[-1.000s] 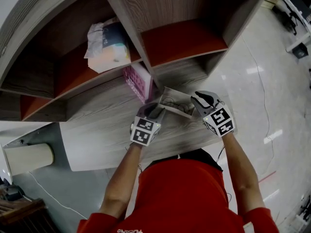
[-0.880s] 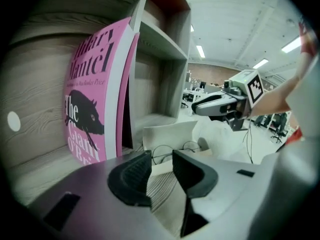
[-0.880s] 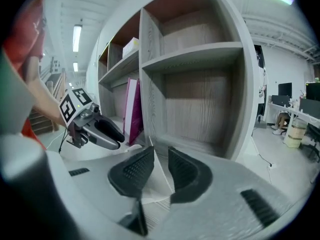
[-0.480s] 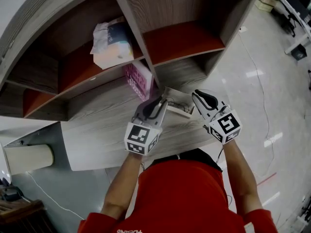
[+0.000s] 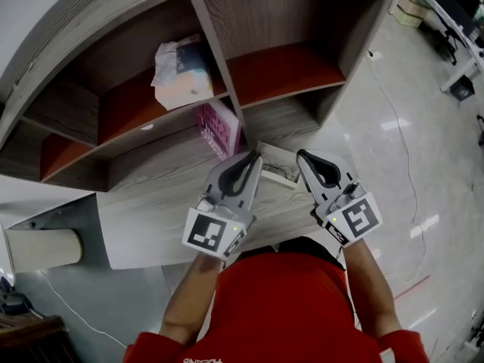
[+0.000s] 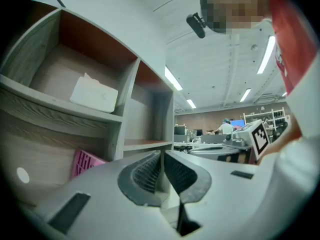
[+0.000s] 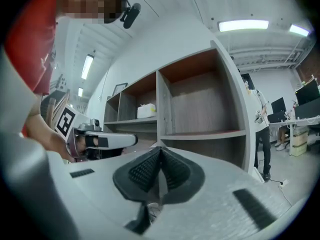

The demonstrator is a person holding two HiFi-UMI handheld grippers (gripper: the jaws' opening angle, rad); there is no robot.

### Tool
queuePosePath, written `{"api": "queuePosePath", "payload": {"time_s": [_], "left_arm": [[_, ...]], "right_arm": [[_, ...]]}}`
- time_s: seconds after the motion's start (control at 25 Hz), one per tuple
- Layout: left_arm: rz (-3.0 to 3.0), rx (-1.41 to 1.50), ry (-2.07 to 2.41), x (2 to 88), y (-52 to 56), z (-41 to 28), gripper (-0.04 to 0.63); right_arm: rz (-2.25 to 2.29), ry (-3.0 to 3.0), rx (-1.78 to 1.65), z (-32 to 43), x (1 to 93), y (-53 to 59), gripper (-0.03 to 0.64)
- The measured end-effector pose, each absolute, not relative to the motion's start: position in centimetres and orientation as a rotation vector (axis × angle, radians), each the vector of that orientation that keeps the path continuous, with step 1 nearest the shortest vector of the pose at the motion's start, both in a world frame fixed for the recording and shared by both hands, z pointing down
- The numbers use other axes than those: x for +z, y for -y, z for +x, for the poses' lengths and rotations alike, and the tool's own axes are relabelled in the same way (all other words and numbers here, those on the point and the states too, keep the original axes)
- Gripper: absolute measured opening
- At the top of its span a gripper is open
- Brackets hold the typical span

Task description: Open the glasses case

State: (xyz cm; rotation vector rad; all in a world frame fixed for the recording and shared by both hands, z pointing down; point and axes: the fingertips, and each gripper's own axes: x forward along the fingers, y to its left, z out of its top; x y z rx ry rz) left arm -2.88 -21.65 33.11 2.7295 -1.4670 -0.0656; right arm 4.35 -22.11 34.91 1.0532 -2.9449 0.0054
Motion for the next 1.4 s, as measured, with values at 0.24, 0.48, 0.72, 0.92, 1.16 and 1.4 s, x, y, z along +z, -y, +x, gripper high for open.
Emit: {"api": "queuePosePath", "payload": {"time_s": [0.24,0.48,0.72,0.92,1.16,1.4], "left_arm": [[2.783,-0.119,1.496,31.2,20.5,-3.0,0.015],[2.797,-0.121,1.492,31.2,19.6,-3.0,0.009],[2.804,-0.105,1.478,31.7,19.2,-2.8,0.008],[2.803,-0.109,1.482,31.7,19.2,-2.9,0.008],[2.799,-0.106,1.483,31.7,19.4,-2.8,0.008],[2.798,-0.101,1.486,31.8,19.6,-2.8,0.008]], "right_arm": [[1.082,2.993,-0.048,4.0,32.8,20.6,0.006],[1.123,2.987,-0.043,4.2,32.8,19.8,0.005],[1.138,2.976,-0.067,4.4,32.9,19.6,0.003],[1.142,2.975,-0.067,4.5,32.9,19.5,0.003],[1.145,2.975,-0.064,4.8,32.8,19.6,0.003],[1.141,2.976,-0.059,4.9,32.9,19.7,0.003]]}}
